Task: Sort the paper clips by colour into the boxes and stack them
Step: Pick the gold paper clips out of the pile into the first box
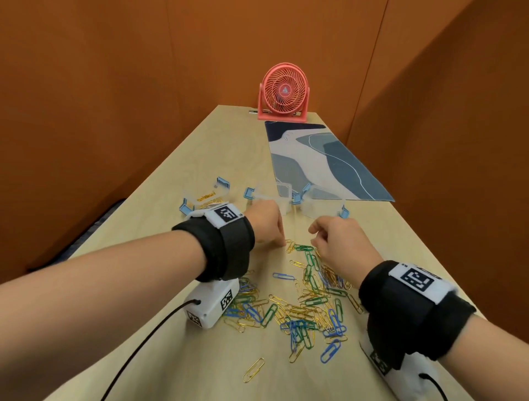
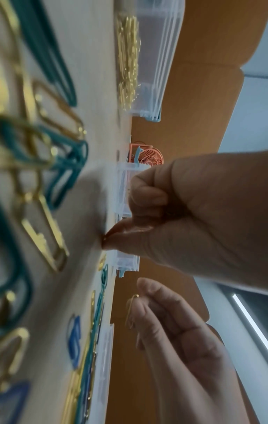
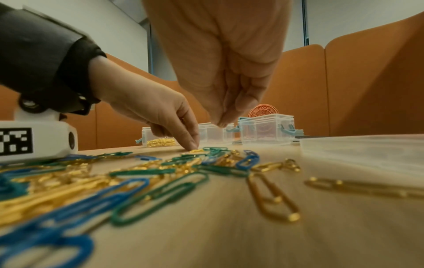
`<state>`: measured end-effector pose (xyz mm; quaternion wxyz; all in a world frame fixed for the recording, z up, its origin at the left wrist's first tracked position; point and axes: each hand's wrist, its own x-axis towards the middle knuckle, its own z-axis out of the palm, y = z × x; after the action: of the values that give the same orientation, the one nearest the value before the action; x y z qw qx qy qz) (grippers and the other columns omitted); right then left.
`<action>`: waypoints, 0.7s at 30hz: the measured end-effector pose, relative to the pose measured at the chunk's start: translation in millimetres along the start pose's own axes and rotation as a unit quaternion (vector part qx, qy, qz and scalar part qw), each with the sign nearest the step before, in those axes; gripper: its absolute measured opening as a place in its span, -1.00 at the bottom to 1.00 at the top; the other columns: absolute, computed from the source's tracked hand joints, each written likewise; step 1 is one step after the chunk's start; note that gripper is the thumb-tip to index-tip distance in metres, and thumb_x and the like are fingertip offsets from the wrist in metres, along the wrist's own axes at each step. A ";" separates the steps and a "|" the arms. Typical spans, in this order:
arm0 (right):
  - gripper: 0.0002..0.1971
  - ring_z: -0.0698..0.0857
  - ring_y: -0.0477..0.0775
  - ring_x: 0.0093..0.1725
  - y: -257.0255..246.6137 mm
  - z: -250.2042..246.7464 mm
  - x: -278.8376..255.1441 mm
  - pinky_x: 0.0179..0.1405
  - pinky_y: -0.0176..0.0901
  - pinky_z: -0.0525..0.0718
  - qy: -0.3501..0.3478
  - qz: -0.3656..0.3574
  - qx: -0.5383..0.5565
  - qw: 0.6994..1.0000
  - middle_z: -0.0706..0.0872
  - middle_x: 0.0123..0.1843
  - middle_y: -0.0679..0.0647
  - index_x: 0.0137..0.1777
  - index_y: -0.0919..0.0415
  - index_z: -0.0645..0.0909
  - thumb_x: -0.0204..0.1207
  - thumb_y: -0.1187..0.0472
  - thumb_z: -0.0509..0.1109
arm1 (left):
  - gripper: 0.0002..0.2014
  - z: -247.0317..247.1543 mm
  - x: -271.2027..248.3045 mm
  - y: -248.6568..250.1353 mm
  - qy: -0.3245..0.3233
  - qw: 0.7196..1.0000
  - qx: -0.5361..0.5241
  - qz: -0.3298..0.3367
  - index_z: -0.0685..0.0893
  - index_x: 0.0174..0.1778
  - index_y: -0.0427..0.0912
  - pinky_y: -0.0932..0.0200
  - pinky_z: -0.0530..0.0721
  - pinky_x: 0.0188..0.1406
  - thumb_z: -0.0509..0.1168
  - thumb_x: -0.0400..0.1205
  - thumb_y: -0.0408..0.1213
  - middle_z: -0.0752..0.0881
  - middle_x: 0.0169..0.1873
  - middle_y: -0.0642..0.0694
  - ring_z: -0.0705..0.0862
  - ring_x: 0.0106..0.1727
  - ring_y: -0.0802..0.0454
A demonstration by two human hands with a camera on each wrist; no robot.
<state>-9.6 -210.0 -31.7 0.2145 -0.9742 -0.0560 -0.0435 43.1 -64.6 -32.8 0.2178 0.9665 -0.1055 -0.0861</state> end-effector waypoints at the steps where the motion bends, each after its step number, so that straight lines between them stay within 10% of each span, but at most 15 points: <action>1: -0.78 0.67 0.09 0.06 0.1 0.1 1.0 0.14 -0.12 0.63 0.001 0.004 -0.006 1.000 0.72 0.10 0.12 0.19 0.15 0.65 0.60 0.25 0.28 | -0.75 0.7 -0.1 -1.2 -0.008 1.000 0.006 -0.001 0.78 0.05 -0.28 0.13 0.67 0.07 0.45 0.52 -0.23 0.78 0.02 -0.15 0.71 0.08 -0.06; 14: -0.83 0.70 0.06 -0.02 0.8 2.8 -1.9 0.07 -0.12 0.68 -0.023 -0.003 -0.009 1.000 0.76 -0.02 0.09 -0.01 0.17 0.73 0.57 0.26 0.30 | -0.64 2.8 -3.6 4.7 -0.045 0.999 -0.022 0.007 0.79 0.01 -0.20 0.28 0.53 -0.21 0.56 0.38 -0.10 0.75 -0.09 -0.04 0.62 -0.09 0.09; 21: -0.85 0.70 0.03 -0.03 -3.2 4.1 -4.7 0.07 -0.15 0.66 -0.097 -0.052 -0.003 0.994 0.78 -0.03 0.09 -0.01 0.15 0.78 0.44 0.26 0.48 | -0.71 6.7 -3.2 16.1 -0.043 0.995 0.078 0.035 0.73 0.12 -0.32 0.13 0.64 0.07 0.38 0.58 -0.20 0.75 0.06 -0.18 0.69 0.09 -0.10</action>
<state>-14.4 -205.9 -34.6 0.2025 -0.9702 -0.1267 0.0403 35.9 -80.7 -31.3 0.1398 0.9716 -0.1551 -0.1113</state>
